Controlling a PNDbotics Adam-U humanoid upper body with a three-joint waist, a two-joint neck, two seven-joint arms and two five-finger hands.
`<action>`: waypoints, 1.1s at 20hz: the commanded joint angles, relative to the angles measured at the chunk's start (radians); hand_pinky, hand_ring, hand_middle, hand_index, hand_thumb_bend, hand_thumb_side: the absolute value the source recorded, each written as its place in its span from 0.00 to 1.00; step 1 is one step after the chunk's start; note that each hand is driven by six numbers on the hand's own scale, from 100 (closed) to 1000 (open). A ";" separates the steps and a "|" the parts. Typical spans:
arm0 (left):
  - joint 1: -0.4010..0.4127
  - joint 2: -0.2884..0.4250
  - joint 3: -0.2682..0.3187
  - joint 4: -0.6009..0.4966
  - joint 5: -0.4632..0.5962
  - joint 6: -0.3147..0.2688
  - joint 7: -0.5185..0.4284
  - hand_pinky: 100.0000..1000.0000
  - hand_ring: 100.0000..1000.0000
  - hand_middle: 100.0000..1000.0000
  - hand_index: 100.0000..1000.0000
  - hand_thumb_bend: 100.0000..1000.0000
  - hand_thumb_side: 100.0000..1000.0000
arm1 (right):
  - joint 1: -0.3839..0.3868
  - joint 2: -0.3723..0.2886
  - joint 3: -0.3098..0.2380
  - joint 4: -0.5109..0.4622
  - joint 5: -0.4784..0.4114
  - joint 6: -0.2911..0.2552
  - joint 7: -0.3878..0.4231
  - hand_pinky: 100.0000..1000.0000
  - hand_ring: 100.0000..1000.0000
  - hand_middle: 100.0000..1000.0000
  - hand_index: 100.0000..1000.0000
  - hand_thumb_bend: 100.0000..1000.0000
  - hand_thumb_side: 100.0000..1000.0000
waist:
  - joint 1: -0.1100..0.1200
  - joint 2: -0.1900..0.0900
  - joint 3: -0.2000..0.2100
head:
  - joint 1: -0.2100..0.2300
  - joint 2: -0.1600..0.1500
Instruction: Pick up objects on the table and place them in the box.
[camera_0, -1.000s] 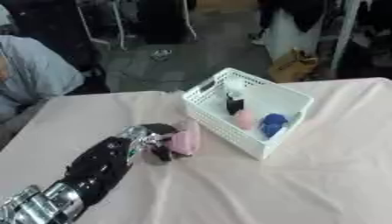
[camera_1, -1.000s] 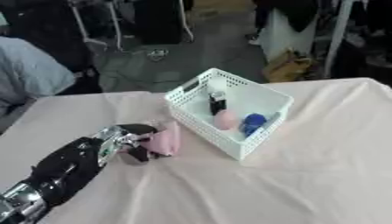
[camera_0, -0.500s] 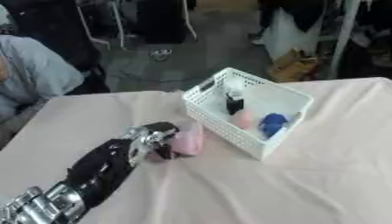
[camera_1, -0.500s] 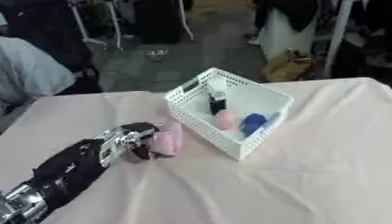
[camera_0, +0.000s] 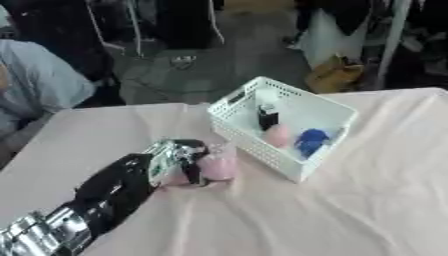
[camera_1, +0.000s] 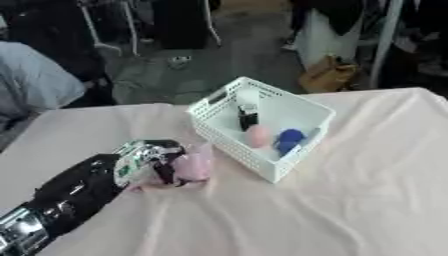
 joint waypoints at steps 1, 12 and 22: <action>-0.024 0.047 -0.012 -0.053 0.024 0.030 -0.038 0.00 0.00 0.00 0.02 0.52 0.00 | -0.011 -0.008 0.000 -0.015 -0.004 0.005 0.002 0.80 0.88 0.72 0.69 0.00 0.65 | 0.005 -0.022 -0.001 | 0.000 -0.006; -0.084 0.114 0.002 -0.143 0.043 0.100 -0.116 0.00 0.00 0.00 0.02 0.54 0.00 | -0.012 -0.009 0.000 -0.015 -0.006 0.009 0.004 0.80 0.88 0.72 0.69 0.00 0.65 | 0.008 -0.027 -0.004 | -0.009 0.000; -0.126 0.183 0.035 -0.265 0.070 0.169 -0.137 0.00 0.00 0.00 0.02 0.50 0.00 | -0.011 -0.012 0.001 -0.015 -0.007 0.009 0.004 0.80 0.88 0.72 0.69 0.00 0.65 | 0.009 -0.029 -0.002 | -0.017 -0.001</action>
